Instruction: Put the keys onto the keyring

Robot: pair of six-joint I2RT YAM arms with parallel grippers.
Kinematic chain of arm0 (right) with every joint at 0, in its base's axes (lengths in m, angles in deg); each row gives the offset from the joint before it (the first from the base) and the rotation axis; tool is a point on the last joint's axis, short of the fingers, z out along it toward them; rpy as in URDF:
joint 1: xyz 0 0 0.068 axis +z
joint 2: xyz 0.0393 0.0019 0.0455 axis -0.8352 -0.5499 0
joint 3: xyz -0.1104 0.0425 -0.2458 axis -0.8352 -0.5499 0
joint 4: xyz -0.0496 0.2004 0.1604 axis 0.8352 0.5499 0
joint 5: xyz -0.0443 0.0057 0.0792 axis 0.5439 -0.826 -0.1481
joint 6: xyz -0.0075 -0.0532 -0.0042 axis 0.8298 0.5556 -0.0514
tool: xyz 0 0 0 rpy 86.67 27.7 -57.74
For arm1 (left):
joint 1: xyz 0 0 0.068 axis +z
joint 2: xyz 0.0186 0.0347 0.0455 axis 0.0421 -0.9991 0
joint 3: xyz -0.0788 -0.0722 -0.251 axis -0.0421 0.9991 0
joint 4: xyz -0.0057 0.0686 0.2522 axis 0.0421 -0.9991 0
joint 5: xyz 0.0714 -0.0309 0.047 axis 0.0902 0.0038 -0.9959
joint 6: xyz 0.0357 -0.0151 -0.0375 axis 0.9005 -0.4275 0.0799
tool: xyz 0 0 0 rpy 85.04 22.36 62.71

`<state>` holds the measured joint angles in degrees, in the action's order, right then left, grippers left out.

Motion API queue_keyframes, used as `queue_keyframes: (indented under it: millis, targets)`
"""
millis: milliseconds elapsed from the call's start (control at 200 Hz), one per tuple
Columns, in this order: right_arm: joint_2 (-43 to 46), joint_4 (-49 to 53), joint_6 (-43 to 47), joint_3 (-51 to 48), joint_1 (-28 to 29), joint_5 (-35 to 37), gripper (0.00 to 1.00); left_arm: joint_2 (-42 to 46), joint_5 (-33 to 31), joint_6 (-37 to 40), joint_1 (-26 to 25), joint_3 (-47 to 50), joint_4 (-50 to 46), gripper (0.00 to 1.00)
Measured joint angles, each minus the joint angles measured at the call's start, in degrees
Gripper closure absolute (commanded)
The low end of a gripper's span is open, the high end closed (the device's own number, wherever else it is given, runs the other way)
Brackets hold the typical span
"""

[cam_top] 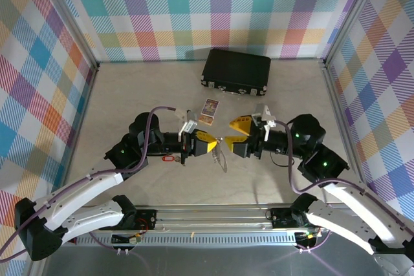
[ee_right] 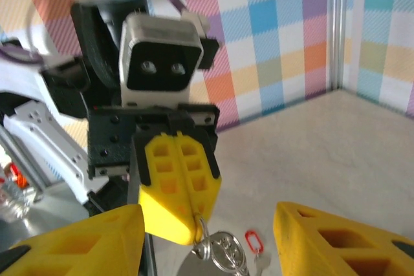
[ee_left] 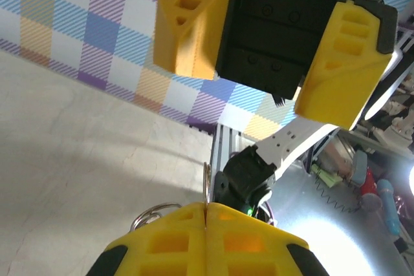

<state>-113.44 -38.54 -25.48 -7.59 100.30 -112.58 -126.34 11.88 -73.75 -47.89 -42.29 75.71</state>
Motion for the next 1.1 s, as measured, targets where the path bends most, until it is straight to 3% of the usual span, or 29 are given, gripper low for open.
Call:
queue_keyframes:
  millis: [330,585,1100]
  targets:
    - [-5.14,12.04,4.13,2.51,-0.02,-6.67,0.48,1.01,-0.02,3.39,-0.04,-0.92,-9.25,1.00]
    - [-7.37,12.85,4.17,3.28,-0.02,-10.16,0.51,1.01,0.00,3.78,-0.04,-1.14,-10.19,1.00]
    - [-9.16,12.59,4.00,3.28,0.09,-11.65,0.66,1.01,0.13,3.78,-0.20,-1.27,-10.62,1.00]
